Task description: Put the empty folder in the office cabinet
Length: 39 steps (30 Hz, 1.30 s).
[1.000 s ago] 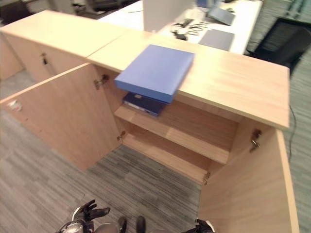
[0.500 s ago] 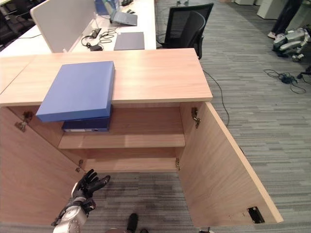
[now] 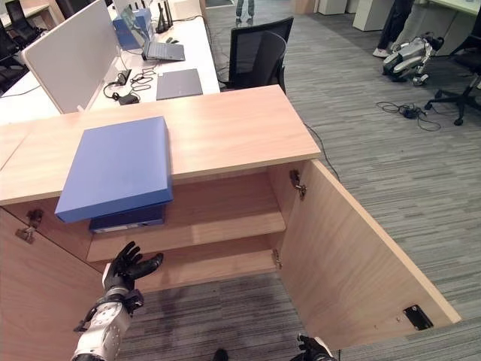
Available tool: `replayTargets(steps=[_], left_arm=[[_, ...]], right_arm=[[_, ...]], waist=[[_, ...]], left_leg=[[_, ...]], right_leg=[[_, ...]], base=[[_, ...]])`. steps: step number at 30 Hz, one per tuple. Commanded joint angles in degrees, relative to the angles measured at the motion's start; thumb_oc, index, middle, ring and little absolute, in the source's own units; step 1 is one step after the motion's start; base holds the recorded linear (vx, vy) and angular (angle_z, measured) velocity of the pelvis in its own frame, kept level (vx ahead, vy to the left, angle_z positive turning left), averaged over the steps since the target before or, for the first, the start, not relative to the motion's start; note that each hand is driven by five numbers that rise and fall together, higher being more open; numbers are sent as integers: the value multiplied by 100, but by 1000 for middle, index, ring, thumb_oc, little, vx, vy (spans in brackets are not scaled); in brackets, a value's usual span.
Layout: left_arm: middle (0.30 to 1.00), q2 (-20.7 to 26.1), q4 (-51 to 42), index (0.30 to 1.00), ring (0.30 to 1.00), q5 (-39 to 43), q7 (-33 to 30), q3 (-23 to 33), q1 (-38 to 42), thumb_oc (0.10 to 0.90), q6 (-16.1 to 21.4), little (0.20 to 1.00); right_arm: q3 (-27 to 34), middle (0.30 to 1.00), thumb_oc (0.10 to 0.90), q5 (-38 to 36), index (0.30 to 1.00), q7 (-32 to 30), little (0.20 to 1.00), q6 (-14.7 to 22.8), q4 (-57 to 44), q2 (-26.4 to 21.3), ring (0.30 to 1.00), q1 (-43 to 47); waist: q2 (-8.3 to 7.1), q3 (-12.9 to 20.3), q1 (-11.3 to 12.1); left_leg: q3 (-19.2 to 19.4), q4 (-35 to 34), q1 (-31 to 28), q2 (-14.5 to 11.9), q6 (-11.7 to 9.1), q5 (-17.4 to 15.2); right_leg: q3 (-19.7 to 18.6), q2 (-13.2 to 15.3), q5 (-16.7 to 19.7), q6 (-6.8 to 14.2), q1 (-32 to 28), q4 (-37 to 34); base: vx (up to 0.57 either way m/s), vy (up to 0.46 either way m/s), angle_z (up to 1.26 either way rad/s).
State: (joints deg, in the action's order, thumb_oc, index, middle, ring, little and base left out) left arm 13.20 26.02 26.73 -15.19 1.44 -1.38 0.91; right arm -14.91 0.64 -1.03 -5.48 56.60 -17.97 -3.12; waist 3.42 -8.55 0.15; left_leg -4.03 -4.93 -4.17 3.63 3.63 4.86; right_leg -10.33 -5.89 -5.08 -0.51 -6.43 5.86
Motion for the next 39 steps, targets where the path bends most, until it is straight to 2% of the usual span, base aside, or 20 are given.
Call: replayTargets(steps=[1, 5, 8, 9, 12, 14, 16, 17, 19, 20, 21, 22, 23, 24, 27, 29, 30, 32, 33, 39], left_arm=[[900, 539, -447, 900, 900, -34, 8, 434, -94, 800, 167, 900], [900, 521, -347, 900, 900, -159, 11, 588, -280, 800, 61, 900], [900, 462, -341, 900, 900, -38, 49, 781, -611, 800, 10, 900], [900, 442, -316, 900, 900, -46, 90, 778, -666, 800, -19, 900], [900, 498, -307, 900, 900, -37, 190, 521, -654, 800, -33, 900], [900, 493, -263, 900, 900, -40, 232, 404, -622, 800, -22, 900], [900, 493, -263, 900, 900, -40, 232, 405, -622, 800, -22, 900], [900, 525, -116, 900, 900, -39, 234, 311, -500, 800, -30, 900], [900, 525, -116, 900, 900, -39, 234, 311, -499, 800, -29, 900], [900, 625, -75, 900, 900, -191, 228, 61, -311, 800, -59, 900], [900, 626, -73, 900, 900, -191, 228, 61, -306, 800, -59, 900], [900, 670, -336, 900, 900, -257, 157, -51, -194, 800, -57, 900], [900, 624, -441, 900, 900, -318, 158, -34, -205, 800, -73, 900], [900, 631, -481, 900, 900, -381, 135, 6, -231, 800, -58, 900], [900, 700, -492, 900, 900, -624, -9, 173, -297, 800, -88, 900], [900, 896, -460, 900, 900, -1143, 18, 218, -206, 800, -270, 900], [900, 1025, -666, 900, 900, -1558, -51, 357, -185, 800, -313, 900], [900, 1125, -866, 900, 900, -1834, -122, 456, -188, 800, -308, 900], [900, 1304, -1241, 900, 900, -2376, -249, 642, -247, 800, -303, 900], [900, 1621, -1998, 900, 900, -3457, -839, 1158, -186, 800, -252, 900]], right_arm=[[-9, 900, 800, 135, 900, 67, 900, 3, 87, 36, 900, -163], [-47, 900, 800, 191, 900, 76, 900, 1, 192, 73, 900, -57], [-128, 900, 800, 274, 900, 112, 900, -4, 177, 51, 900, 72], [-161, 900, 800, 282, 900, 120, 900, -9, 161, 50, 900, 96], [-329, 900, 800, 324, 900, 56, 900, -26, 24, -61, 900, 117], [-335, 900, 800, 251, 900, 7, 900, -5, 155, -45, 900, 61], [-335, 900, 800, 250, 900, 7, 900, -5, 156, -45, 900, 61], [-413, 900, 800, 350, 900, -6, 900, 8, 380, -69, 900, 168], [-413, 900, 800, 350, 900, -6, 900, 8, 380, -69, 900, 168], [-403, 900, 800, 320, 900, -106, 900, 95, 328, -177, 900, 220], [-401, 900, 800, 320, 900, -107, 900, 96, 329, -177, 900, 223], [-348, 900, 800, 133, 900, -298, 900, 74, 189, -228, 900, 248], [-352, 900, 800, 86, 900, -298, 900, 51, 168, -219, 900, 246], [-344, 900, 800, 57, 900, -309, 900, 50, 175, -213, 900, 266], [-305, 900, 800, 26, 900, -301, 900, 52, 115, -194, 900, 216], [-149, 900, 800, 31, 900, -306, 900, 32, 83, -234, 900, 111], [16, 900, 800, -12, 900, -371, 900, 31, 122, -207, 900, -11], [93, 900, 800, -35, 900, -396, 900, 14, 183, -196, 900, -49], [203, 900, 800, -118, 900, -427, 900, 24, 304, -114, 900, -123], [92, 900, 800, -173, 900, -319, 900, 113, 606, 72, 900, -116]], waist=[[-241, 339, 175], [-217, 289, 312], [-211, 28, 470], [-210, -34, 485], [-378, -223, 436], [-449, -173, 418], [-449, -174, 415], [-485, -174, 507], [-485, -172, 507], [-537, -186, 540], [-538, -175, 516], [-602, -354, 500], [-610, -363, 472], [-630, -362, 479], [-591, -243, 464], [-536, -182, 384], [-439, -98, 364], [-401, -45, 352], [-350, 49, 319], [-359, 116, 330]], left_leg=[[-135, -7, -21, 227, -56, -401], [-140, -7, -45, 244, -30, -427], [-38, -7, -182, 190, 33, -464], [-37, -7, -227, 156, 35, -469], [-317, -7, -158, 199, -38, -391], [-515, -7, -86, 258, -87, -362], [-518, -7, -88, 258, -87, -362], [-666, -7, -22, 208, -231, -308], [-667, -7, -19, 207, -231, -308], [-693, 252, 132, 142, -333, -364], [-716, 267, 160, 147, -334, -360], [-25, 1120, 797, -49, -461, -462], [275, 1334, 967, -215, -455, -517], [329, 1402, 978, -301, -472, -531], [133, 905, 665, -541, -513, -359], [526, 492, 572, -814, -580, -111], [776, 66, 394, -928, -645, 12], [726, -7, 347, -904, -677, -25], [529, -7, 286, -828, -681, -149], [513, -7, 100, -676, -651, -340]], right_leg=[[-263, 805, 227, 1000, 381, 329], [43, 875, 273, 1015, 529, 691], [553, 1077, 905, 1024, 1166, 1905], [661, 1034, 937, 994, 1332, 2095], [602, 513, 523, 748, 1419, 1225], [682, 527, 444, 643, 1079, 521], [686, 527, 444, 643, 1075, 518], [710, 437, 408, 526, 880, 291], [711, 437, 410, 526, 882, 289], [1056, 516, 504, 478, 621, -104], [1079, 521, 522, 479, 624, -129], [1431, 702, 474, 432, 513, -248], [1531, 742, 499, 410, 517, -285], [1537, 763, 509, 404, 502, -299], [1560, 754, 495, 424, 468, -355], [1773, 840, 456, 465, 459, -405], [1942, 801, 437, 500, 397, -515], [1987, 801, 466, 514, 353, -591], [2003, 818, 490, 522, 260, -719], [1861, 930, 589, 596, 66, -923]], base=[[-10, 39, 6], [-15, 15, 9], [-47, -11, -5], [-34, -45, -39], [-25, -138, -21], [23, -117, 106], [31, -134, 120], [41, -219, 56], [15, -214, 23], [-14, -209, 20], [-143, -334, 72], [-183, -123, 99], [-186, -136, 120], [-49, -15, 118], [28, 19, 38], [16, 76, 9], [17, 36, 49], [71, 62, 64], [97, 82, 35], [71, 90, 7]])
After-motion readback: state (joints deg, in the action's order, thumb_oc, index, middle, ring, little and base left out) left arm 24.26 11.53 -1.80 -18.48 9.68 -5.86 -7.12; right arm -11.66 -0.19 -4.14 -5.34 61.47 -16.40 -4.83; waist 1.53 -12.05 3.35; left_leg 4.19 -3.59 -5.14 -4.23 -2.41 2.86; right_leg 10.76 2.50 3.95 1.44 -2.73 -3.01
